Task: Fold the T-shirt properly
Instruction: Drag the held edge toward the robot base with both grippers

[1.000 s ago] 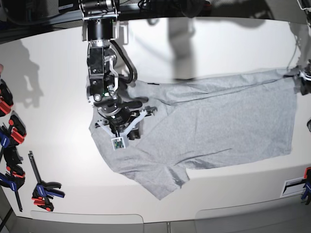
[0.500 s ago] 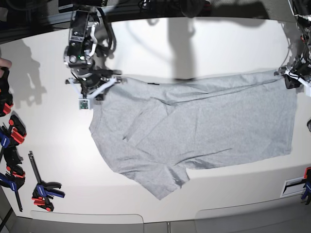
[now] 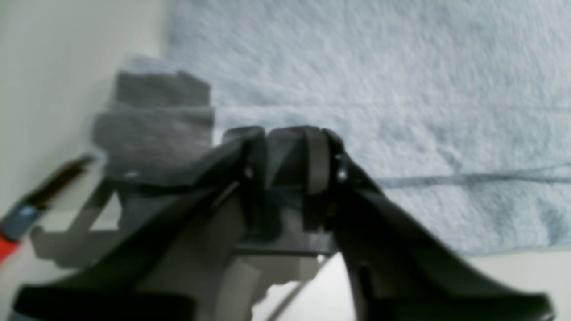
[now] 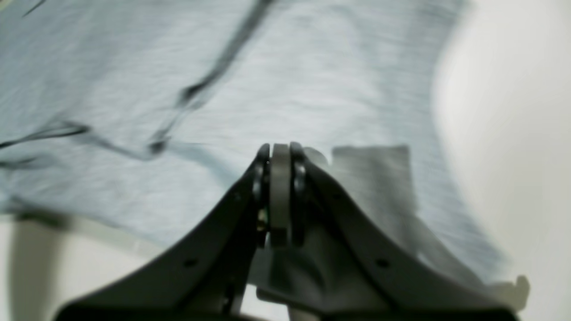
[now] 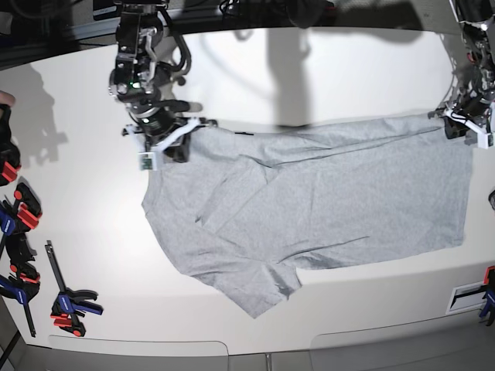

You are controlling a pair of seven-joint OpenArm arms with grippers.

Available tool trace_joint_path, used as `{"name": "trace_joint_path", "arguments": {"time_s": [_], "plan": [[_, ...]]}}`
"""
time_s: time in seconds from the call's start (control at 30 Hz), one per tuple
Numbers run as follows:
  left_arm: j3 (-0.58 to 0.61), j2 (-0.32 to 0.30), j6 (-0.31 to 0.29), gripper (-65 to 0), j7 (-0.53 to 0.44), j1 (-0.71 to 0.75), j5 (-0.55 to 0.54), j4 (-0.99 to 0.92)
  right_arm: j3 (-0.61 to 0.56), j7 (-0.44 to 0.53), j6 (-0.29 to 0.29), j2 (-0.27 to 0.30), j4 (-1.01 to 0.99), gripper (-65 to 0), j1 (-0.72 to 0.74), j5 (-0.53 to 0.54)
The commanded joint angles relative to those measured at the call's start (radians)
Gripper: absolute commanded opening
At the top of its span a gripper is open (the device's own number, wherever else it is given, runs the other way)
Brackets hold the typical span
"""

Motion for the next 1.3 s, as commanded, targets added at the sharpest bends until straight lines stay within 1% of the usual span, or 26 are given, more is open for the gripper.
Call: {"name": "trace_joint_path", "arguments": {"time_s": [0.0,0.07,0.17,0.23,0.3,0.47,0.57,0.67,0.77,0.9,1.1,1.27], "plan": [[-0.01,-0.013,0.0,-59.0,-0.026,-0.008,0.012,0.012,-0.019,0.008,0.011,0.0,0.013,-65.0,0.011,-0.018],[-0.01,0.003,0.0,-64.5,-0.032,-0.008,0.034,0.012,-0.056,-0.005,0.003,0.0,-0.004,-65.0,0.011,-0.071],[-0.01,0.011,0.001,-65.0,-0.049,-0.007,0.08,0.012,-0.076,-0.008,-0.055,0.0,-0.04,-65.0,0.011,-0.126],[-0.01,0.01,0.001,-65.0,-0.048,-0.005,0.097,0.003,-0.074,-0.008,-0.092,0.003,-0.061,-65.0,0.011,-0.127],[-0.01,0.008,0.002,-65.0,-0.039,-0.005,0.098,-0.024,-0.066,-0.008,-0.108,0.003,-0.075,-65.0,0.011,-0.147],[-0.01,0.005,0.004,-65.0,-0.021,-0.005,0.098,-0.141,-0.05,-0.063,-0.11,0.004,-0.076,-65.0,0.006,-0.146],[-0.01,0.0,0.004,-65.0,-0.008,0.0,0.093,-0.186,-0.05,-0.077,-0.106,0.006,-0.076,-65.0,-0.017,-0.119],[-0.01,-0.019,0.004,-65.0,0.026,0.023,0.046,-0.182,-0.05,-0.087,-0.094,0.006,-0.075,-65.0,-0.06,-0.113],[-0.01,-0.048,0.004,-65.0,0.047,0.065,0.015,-0.148,-0.05,-0.087,-0.094,0.007,-0.07,-65.0,-0.11,-0.112],[-0.01,-0.073,0.004,-65.0,0.082,0.145,0.015,-0.05,-0.05,-0.087,-0.094,0.02,-0.033,-65.0,-0.179,-0.112],[-0.01,-0.077,0.004,-65.0,0.089,0.272,0.015,0.092,-0.05,-0.107,-0.094,0.023,0.083,-65.0,-0.294,-0.113],[-0.01,-0.077,0.005,-65.0,0.111,0.334,0.015,0.119,-0.05,-0.114,-0.094,0.022,0.18,-65.0,-0.417,-0.113]]}}
